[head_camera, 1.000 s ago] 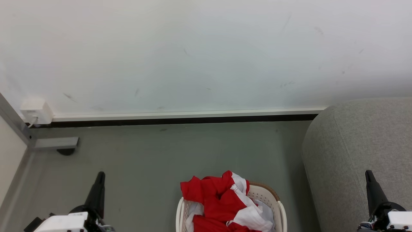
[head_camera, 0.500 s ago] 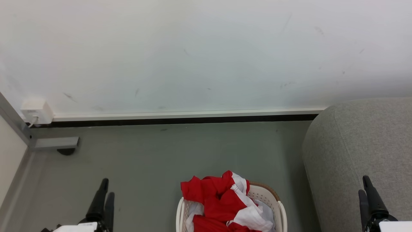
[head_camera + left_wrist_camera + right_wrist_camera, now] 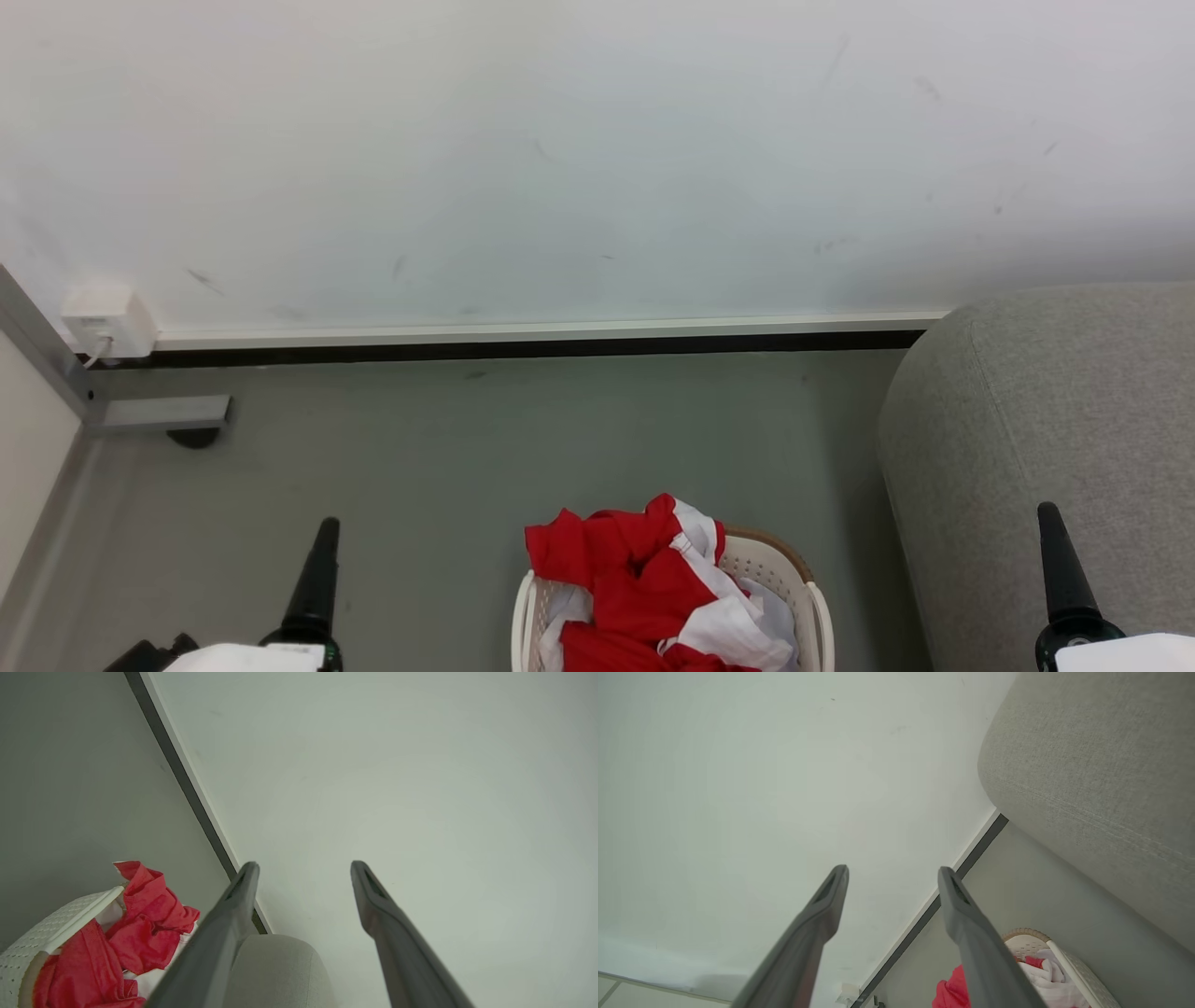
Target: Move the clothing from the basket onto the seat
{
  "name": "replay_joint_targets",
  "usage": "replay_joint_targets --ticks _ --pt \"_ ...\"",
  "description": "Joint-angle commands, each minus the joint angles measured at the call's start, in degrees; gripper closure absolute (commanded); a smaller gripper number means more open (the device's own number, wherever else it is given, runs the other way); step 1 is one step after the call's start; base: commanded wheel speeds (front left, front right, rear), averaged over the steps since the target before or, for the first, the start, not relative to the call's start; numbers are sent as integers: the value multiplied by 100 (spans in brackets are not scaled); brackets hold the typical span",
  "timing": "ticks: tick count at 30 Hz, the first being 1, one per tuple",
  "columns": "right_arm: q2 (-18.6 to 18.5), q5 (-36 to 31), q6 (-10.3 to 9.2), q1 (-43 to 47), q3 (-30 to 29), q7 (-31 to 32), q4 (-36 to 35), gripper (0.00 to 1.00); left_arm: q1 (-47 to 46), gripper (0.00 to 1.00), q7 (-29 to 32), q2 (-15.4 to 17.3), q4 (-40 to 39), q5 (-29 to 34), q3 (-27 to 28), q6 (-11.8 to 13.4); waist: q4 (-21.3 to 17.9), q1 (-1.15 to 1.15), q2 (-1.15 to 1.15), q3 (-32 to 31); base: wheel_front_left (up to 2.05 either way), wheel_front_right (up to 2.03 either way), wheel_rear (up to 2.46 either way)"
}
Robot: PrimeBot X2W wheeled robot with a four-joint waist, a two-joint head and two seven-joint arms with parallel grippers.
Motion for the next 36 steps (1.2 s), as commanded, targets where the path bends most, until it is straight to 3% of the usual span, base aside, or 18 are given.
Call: replay_joint_targets --ticks 1,18,36 --pt "-56 -347 -2 -47 19 -85 -132 0 -60 0 -85 47 -102 272 -31 29 4 0 0 -1 0 0 0" --pt "-70 -2122 -4 58 108 -435 -91 0 9 0 -432 60 -165 1880 -249 233 15 0 0 -16 0 0 0" --pt "-86 -3542 -5 104 123 -769 4 0 66 0 -764 73 -317 3535 -429 213 -23 0 0 -26 0 0 0"
